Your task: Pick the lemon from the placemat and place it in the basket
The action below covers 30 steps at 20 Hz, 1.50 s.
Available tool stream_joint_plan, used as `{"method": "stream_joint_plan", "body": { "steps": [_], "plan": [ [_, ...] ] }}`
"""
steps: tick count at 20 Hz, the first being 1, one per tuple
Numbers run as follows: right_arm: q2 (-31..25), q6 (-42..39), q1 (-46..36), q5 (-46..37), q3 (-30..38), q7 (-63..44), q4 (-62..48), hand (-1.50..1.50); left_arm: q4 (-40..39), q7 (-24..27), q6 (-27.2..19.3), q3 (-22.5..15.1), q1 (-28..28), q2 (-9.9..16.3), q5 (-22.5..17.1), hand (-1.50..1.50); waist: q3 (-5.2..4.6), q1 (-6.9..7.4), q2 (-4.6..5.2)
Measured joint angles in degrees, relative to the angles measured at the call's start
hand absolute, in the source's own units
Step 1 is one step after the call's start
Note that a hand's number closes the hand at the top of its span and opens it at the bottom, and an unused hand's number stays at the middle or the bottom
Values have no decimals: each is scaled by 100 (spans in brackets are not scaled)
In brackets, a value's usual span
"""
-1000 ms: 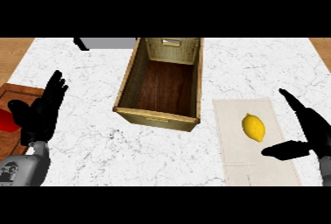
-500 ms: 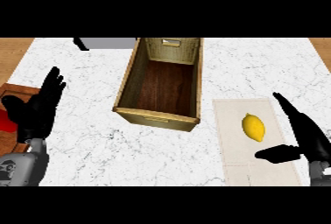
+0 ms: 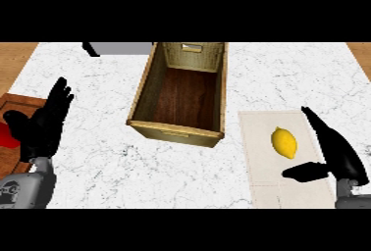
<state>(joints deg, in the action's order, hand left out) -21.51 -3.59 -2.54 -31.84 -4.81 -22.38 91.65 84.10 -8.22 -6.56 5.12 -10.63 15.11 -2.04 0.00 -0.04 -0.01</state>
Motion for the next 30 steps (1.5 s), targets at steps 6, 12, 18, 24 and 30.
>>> {"method": "stream_joint_plan", "body": {
  "steps": [6, 12, 18, 24, 30],
  "plan": [
    [204, -77, -185, -373, 110, 14, -320, -150, -149, 40, 117, 139, -122, -35, 71, 0, -1, 2, 1],
    [425, -34, -347, -668, 217, 295, -840, -150, 15, -22, 141, 136, -13, -188, 169, 0, 2, 8, 1],
    [664, 45, -446, -936, 234, 435, -1139, -150, 54, -77, 227, 243, -25, -206, 212, 0, -9, 5, -8],
    [650, -171, -658, -981, 419, 561, -1469, -150, 210, -213, 226, 218, -5, -285, 331, 0, -18, 7, -14],
    [458, -453, -742, -1099, 281, 1053, -1842, 150, 111, -106, 234, 220, -24, -336, 368, 0, -86, 1, -58]
  ]
}}
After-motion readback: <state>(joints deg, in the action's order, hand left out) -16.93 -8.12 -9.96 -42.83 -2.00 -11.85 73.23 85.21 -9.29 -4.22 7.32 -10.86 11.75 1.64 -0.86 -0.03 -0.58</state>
